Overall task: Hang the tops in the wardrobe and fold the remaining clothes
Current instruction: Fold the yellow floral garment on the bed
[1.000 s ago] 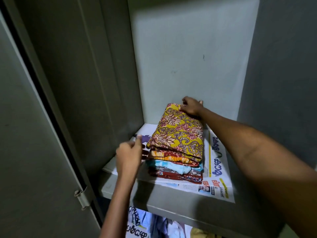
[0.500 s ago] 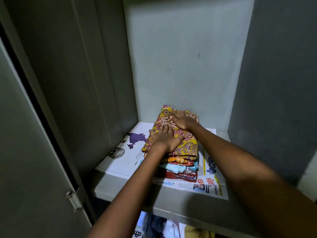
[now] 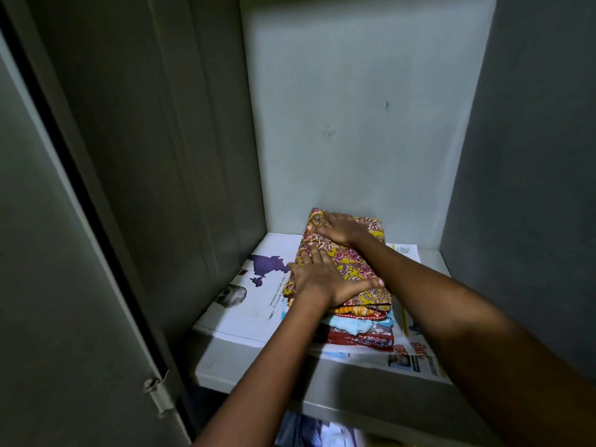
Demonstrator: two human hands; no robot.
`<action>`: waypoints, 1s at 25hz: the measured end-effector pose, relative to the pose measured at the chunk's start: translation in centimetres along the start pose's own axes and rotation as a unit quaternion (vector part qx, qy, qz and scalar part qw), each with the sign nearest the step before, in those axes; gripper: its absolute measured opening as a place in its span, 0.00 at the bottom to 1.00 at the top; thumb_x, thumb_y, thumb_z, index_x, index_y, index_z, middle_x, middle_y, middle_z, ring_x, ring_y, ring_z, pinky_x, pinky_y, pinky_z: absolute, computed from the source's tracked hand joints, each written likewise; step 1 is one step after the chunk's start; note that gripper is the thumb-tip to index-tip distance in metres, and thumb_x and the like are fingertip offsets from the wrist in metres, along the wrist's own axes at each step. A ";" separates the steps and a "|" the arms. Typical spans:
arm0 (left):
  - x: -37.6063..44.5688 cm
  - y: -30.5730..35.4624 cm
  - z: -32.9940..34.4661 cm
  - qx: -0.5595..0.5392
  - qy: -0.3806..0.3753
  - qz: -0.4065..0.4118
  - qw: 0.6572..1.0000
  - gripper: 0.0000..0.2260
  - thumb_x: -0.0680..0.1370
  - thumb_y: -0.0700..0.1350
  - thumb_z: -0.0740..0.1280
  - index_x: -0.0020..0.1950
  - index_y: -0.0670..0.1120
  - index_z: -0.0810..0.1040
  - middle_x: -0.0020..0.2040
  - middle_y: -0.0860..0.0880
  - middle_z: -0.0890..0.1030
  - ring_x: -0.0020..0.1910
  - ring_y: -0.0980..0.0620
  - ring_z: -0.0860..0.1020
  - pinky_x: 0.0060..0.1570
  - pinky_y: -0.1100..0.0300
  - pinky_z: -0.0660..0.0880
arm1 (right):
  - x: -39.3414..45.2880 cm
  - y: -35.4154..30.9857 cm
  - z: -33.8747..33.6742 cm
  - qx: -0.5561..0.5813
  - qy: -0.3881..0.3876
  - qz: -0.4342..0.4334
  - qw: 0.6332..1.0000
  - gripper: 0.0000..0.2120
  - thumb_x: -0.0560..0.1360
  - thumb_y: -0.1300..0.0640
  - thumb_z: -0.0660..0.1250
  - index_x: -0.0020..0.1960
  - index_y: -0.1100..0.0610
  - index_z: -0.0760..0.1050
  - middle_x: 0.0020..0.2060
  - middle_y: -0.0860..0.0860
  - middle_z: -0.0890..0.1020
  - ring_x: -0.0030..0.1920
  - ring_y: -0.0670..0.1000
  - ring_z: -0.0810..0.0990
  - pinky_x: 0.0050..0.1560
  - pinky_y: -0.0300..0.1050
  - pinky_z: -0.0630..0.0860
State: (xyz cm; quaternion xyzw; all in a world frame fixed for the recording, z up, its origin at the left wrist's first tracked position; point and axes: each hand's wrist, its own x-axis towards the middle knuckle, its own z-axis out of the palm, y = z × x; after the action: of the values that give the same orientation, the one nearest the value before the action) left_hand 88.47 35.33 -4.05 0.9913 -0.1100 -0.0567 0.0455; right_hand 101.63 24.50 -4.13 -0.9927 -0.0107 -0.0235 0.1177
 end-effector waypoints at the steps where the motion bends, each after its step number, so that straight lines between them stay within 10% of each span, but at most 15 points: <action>1: 0.0 -0.2 0.0 -0.002 -0.001 0.008 1.000 0.55 0.65 0.78 0.51 0.77 0.40 0.40 0.77 0.42 0.40 0.76 0.42 0.41 0.71 0.40 0.47 | -0.2 0.2 -0.1 0.006 -0.001 0.007 1.000 0.40 0.73 0.28 0.49 0.77 0.48 0.48 0.77 0.52 0.52 0.76 0.56 0.50 0.72 0.61 0.43; 11: -0.3 -1.7 2.0 -0.176 0.140 0.030 0.974 0.33 0.79 0.63 0.39 0.77 0.42 0.51 0.78 0.44 0.50 0.77 0.48 0.48 0.73 0.49 0.43 | -6.4 0.7 0.4 -0.036 -0.063 -0.019 0.997 0.32 0.79 0.38 0.47 0.77 0.49 0.39 0.76 0.55 0.39 0.76 0.55 0.38 0.72 0.58 0.36; 20: -8.4 -3.6 5.7 -0.183 0.155 0.084 0.967 0.27 0.82 0.57 0.46 0.77 0.45 0.49 0.78 0.48 0.47 0.77 0.52 0.44 0.73 0.51 0.41 | -20.7 -0.3 0.7 0.059 -0.014 -0.066 0.996 0.30 0.81 0.51 0.57 0.77 0.58 0.49 0.76 0.55 0.51 0.76 0.54 0.50 0.74 0.46 0.49; 25: -19.1 -2.3 7.9 -0.479 0.160 0.101 0.857 0.22 0.83 0.49 0.52 0.73 0.39 0.62 0.74 0.44 0.62 0.74 0.49 0.59 0.70 0.63 0.53 | -31.8 0.1 2.6 0.257 0.072 -0.009 0.964 0.22 0.80 0.61 0.58 0.73 0.60 0.63 0.71 0.58 0.67 0.65 0.53 0.70 0.57 0.39 0.67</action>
State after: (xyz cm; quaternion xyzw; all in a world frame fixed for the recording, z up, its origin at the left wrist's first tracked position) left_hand 69.51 41.26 -10.14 0.8261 -0.1603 0.0619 0.5367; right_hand 69.98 24.56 -8.25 -0.9248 -0.0165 -0.0924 0.3687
